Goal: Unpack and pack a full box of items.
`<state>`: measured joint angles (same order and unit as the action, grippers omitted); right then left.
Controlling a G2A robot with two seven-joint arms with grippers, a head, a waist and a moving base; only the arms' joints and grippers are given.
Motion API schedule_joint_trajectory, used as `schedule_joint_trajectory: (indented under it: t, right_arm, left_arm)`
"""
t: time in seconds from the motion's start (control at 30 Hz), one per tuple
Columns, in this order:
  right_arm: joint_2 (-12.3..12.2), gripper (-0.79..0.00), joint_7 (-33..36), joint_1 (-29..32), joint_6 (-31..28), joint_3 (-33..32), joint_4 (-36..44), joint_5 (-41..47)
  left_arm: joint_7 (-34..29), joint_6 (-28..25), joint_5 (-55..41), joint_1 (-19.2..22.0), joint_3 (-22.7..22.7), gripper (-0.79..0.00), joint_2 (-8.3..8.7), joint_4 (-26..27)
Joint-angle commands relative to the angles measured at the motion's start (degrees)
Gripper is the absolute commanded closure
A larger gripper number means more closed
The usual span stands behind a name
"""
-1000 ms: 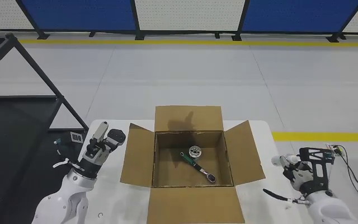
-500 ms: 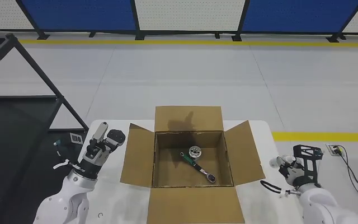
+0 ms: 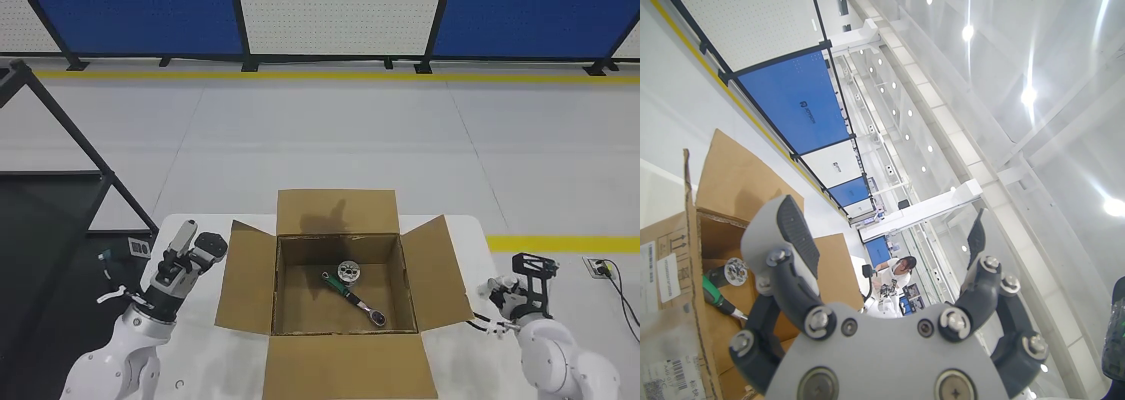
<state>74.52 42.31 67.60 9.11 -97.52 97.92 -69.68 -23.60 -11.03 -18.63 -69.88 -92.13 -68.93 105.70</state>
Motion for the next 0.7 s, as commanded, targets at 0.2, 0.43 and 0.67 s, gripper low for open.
schedule_joint_trajectory:
  t: [0.2, 0.43, 0.67]
  right_arm:
    - [-0.2, 0.000, -1.4, -4.7, 1.1, 1.1, -7.7, -1.1]
    - [-0.3, 0.000, -1.1, -6.7, 2.9, 2.1, -10.7, -3.3]
    - [-0.5, -0.357, 0.0, -7.2, 2.7, 2.8, -11.6, -4.0]
  left_arm:
    - [-0.2, -0.2, 0.0, -0.4, -0.2, -0.785, 0.10, 0.2]
    - [0.0, -0.8, -0.2, -1.4, -0.7, -0.785, 0.18, 0.6]
    - [0.2, -0.9, -0.4, -2.0, -1.0, -0.785, 0.23, 0.8]
